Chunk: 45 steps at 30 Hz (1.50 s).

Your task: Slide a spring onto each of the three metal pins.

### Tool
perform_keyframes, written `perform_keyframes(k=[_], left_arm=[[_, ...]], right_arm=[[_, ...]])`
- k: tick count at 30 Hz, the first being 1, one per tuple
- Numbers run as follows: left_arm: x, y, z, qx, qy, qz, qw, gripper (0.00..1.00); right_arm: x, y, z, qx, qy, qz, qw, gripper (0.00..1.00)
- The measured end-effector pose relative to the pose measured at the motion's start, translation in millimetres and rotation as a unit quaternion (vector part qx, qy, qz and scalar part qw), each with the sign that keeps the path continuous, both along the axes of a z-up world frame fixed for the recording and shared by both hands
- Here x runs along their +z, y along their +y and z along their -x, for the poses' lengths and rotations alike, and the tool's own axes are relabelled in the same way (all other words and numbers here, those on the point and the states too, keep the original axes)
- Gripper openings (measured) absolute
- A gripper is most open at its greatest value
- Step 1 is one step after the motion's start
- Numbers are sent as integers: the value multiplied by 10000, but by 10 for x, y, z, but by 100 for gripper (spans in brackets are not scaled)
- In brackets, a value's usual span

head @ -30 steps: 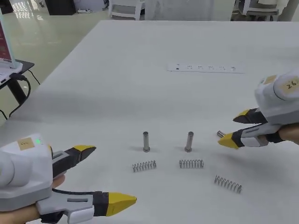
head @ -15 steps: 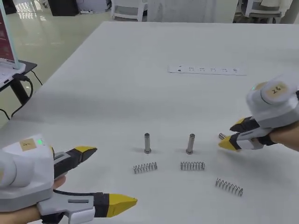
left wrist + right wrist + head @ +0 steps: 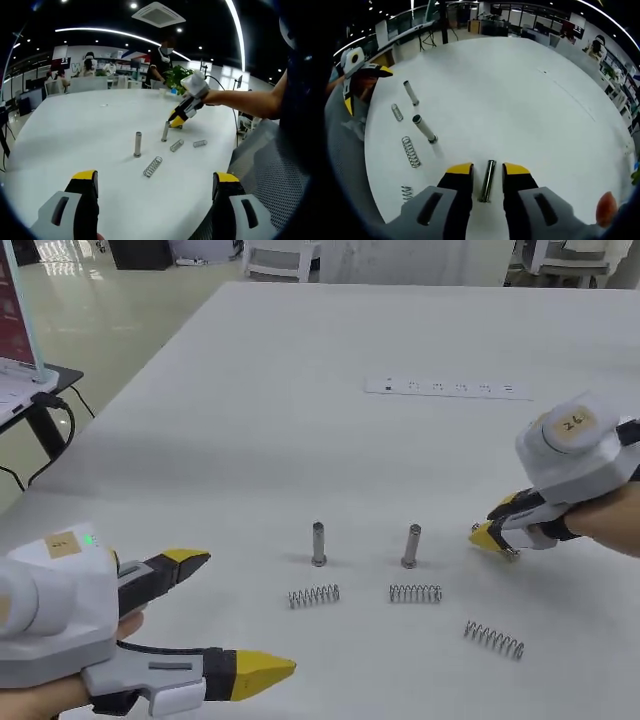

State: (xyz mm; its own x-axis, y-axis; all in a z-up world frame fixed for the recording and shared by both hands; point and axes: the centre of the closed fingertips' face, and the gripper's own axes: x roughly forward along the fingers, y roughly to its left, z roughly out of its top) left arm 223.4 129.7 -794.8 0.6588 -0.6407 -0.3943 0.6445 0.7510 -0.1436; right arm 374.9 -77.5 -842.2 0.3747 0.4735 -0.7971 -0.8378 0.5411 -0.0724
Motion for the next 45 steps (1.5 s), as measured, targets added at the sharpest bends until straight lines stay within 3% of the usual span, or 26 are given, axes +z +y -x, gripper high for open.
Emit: perform_keyframes(k=[32, 45], left_arm=[[-8, 22, -8, 39, 2, -13, 10000, 91], [-13, 18, -7, 14, 12, -14, 10000, 90]], right_arm=[[-147, 8, -38, -304, 378, 108, 9988, 7], [-86, 2, -20, -363, 303, 99, 9988, 6]])
